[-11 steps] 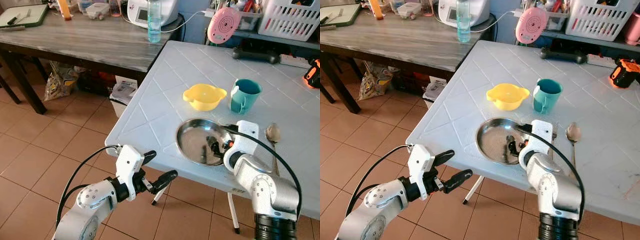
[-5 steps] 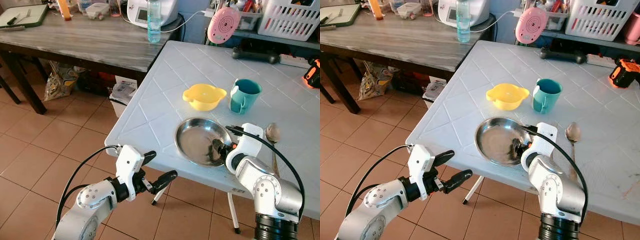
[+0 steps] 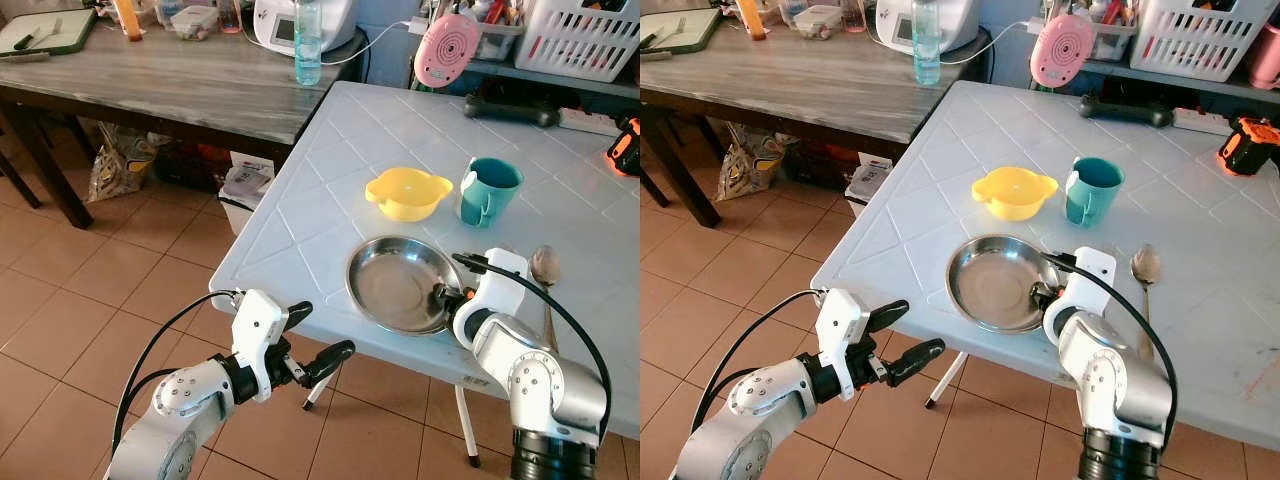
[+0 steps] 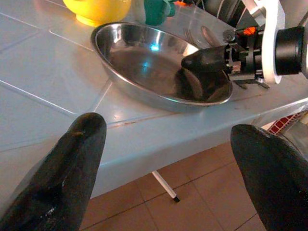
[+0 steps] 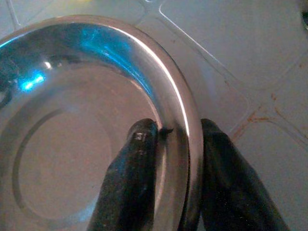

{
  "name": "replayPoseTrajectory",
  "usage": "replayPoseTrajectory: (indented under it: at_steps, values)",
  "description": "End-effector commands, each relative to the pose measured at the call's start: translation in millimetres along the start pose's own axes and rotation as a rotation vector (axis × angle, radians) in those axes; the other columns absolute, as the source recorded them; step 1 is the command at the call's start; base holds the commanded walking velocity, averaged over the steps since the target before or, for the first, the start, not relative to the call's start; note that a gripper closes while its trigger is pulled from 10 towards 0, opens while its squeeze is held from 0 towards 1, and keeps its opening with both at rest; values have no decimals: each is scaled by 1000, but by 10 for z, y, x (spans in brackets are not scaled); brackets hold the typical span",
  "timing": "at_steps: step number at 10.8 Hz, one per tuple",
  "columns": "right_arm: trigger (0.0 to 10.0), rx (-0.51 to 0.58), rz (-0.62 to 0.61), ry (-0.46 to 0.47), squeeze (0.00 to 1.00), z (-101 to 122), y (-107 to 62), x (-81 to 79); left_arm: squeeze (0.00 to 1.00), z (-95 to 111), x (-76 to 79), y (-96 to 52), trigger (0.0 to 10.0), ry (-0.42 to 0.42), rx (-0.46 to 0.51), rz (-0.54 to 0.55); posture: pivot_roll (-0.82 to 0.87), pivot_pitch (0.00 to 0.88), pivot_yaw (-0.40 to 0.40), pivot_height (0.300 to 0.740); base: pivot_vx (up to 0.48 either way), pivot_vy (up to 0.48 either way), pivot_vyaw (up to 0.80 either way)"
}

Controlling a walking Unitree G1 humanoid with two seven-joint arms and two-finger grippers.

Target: Setting the table

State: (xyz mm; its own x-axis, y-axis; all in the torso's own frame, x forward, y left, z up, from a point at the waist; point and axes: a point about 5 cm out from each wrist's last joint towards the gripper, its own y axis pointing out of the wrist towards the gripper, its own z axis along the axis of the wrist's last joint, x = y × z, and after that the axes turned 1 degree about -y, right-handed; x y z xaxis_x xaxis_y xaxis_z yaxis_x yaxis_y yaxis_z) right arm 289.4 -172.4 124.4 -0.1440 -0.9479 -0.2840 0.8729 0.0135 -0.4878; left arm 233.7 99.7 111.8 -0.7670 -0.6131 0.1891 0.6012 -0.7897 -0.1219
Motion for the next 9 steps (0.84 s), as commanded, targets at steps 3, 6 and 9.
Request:
replayPoseTrajectory:
  at_steps: [3, 6, 9]
  values:
    - [0, -58, -15, 8, 0, -142, -12, 35, 0, 39, 16, 19, 10000, 20, 9, -7, -59, 93, -4, 740, 0, 0, 0]
    - [0, -68, -30, 17, 0, -179, -5, 65, 0, 37, 7, 27, 10000, 25, 6, -9, -58, 90, -2, 740, 0, 0, 0]
    - [0, 11, -55, 38, 0, -36, -1, 115, 0, 39, -29, 14, 10000, 32, 12, 13, -58, 86, 0, 740, 0, 0, 0]
